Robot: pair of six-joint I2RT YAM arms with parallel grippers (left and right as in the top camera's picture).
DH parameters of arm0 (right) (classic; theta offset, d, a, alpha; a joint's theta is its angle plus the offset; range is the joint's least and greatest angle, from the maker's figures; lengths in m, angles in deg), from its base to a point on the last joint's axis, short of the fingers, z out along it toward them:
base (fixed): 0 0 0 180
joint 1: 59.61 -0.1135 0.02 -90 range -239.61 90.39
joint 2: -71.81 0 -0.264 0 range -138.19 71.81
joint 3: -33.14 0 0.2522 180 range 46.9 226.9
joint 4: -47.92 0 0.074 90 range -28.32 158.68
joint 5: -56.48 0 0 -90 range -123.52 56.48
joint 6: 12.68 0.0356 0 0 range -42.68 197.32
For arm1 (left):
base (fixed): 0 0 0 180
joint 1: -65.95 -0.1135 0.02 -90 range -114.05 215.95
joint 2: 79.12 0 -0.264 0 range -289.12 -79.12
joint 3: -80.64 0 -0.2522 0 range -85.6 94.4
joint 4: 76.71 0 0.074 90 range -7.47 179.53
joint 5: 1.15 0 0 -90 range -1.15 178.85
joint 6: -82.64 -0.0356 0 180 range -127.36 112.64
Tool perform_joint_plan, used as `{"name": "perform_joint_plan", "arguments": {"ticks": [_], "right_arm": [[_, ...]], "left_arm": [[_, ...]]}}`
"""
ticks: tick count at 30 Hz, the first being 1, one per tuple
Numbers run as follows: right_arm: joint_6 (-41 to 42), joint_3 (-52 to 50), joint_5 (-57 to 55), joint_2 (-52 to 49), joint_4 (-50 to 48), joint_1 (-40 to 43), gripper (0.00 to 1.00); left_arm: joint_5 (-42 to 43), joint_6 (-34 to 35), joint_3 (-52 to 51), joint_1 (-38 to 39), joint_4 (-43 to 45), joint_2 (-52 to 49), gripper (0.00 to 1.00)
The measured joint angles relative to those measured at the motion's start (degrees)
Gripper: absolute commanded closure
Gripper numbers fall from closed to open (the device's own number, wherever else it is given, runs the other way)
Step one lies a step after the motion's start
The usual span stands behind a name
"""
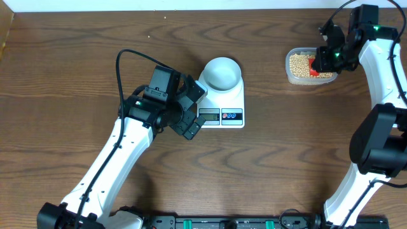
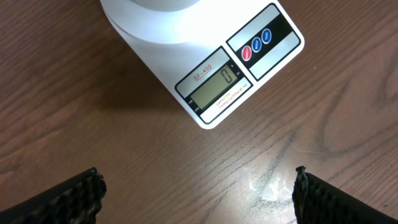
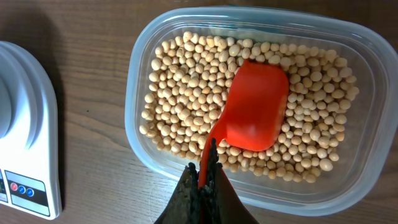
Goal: Scoop item into bowl and weigh 50g on scale
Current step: 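Lower the red scoop into the soybeans with the right gripper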
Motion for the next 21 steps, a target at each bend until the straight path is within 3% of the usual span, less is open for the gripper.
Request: {"name": "perform_joint_plan", "arguments": {"ticks": [21], "right_arm": [[-3.39,-0.63,11.67,-0.90,0.68,6.69,0.99]], "left_arm": [[0.00,0.00,0.00,0.00,0.00,0.00,0.02]]}}
